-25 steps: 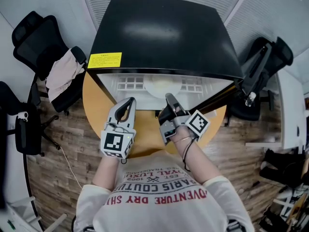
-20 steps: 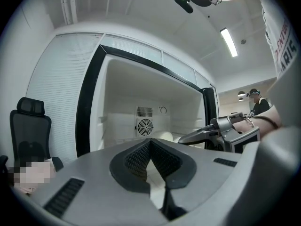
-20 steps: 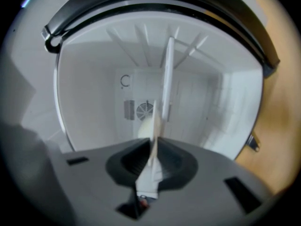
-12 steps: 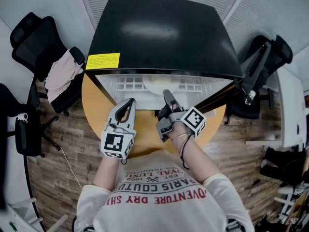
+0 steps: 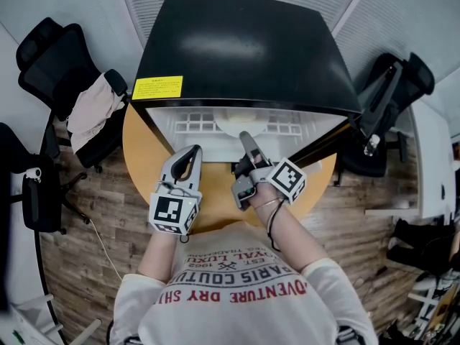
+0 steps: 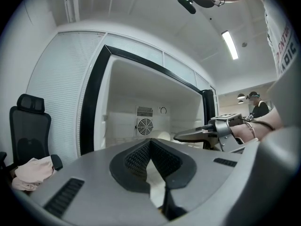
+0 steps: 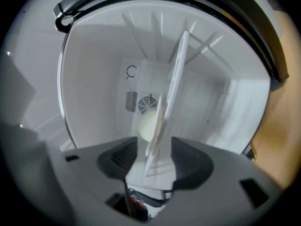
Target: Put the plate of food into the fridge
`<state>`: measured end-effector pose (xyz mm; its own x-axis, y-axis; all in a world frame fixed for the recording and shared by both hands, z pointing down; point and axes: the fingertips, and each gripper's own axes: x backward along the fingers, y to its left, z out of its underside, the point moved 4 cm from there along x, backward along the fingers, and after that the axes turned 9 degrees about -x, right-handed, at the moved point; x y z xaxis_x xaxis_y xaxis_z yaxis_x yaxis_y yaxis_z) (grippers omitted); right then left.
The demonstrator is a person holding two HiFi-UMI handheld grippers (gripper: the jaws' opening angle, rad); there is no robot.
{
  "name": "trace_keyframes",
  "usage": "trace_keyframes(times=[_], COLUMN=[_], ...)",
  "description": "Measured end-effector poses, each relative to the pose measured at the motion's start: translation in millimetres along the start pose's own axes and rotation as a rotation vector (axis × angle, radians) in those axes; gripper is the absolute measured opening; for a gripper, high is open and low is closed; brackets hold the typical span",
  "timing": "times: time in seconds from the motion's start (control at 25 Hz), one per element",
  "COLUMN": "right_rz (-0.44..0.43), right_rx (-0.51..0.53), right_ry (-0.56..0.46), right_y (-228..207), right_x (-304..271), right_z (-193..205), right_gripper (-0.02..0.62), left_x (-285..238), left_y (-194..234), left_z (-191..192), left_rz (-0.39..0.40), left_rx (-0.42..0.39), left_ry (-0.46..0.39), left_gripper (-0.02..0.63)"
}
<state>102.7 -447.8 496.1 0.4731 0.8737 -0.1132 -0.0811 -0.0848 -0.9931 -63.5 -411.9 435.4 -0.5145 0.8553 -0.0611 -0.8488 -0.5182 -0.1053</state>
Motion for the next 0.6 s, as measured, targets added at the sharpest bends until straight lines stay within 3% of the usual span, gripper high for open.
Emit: trace_keyframes(times=[0.16, 0.24, 0.44, 0.52, 0.6], right_rz=[-0.036, -0.040, -0.042, -0.104, -0.105], right_rx=[0.052, 0.087, 0.206, 0.287, 0.402], right_ry=[0.006, 0.022, 0.031, 0.054, 0.068], right_y=[10.6, 13.6, 16.1, 22.7, 22.4], right_x=[15.6, 25.5, 45.5, 48.4, 55.3], right_z=[10.2, 17.1, 27.5, 34.1, 38.9], right_gripper=[0.214, 0.038, 0.028, 0.028, 0.028], left_x=[6.7, 10.5, 20.7, 24.1, 27.7], left_y=[-1.1, -2.0, -10.2, -14.4, -18.4], left_z=[0.2, 1.2, 2.5, 2.9, 4.0], left_rz=[0.000, 0.002, 0.033, 0.046, 0.059], left_rx=[-0.002, -0.003, 0.007, 0.005, -0.002], left_ry=[0.001, 0.004, -0.002, -0.003, 0.002], left_gripper=[0.034, 0.034, 0.034, 0.034, 0.034])
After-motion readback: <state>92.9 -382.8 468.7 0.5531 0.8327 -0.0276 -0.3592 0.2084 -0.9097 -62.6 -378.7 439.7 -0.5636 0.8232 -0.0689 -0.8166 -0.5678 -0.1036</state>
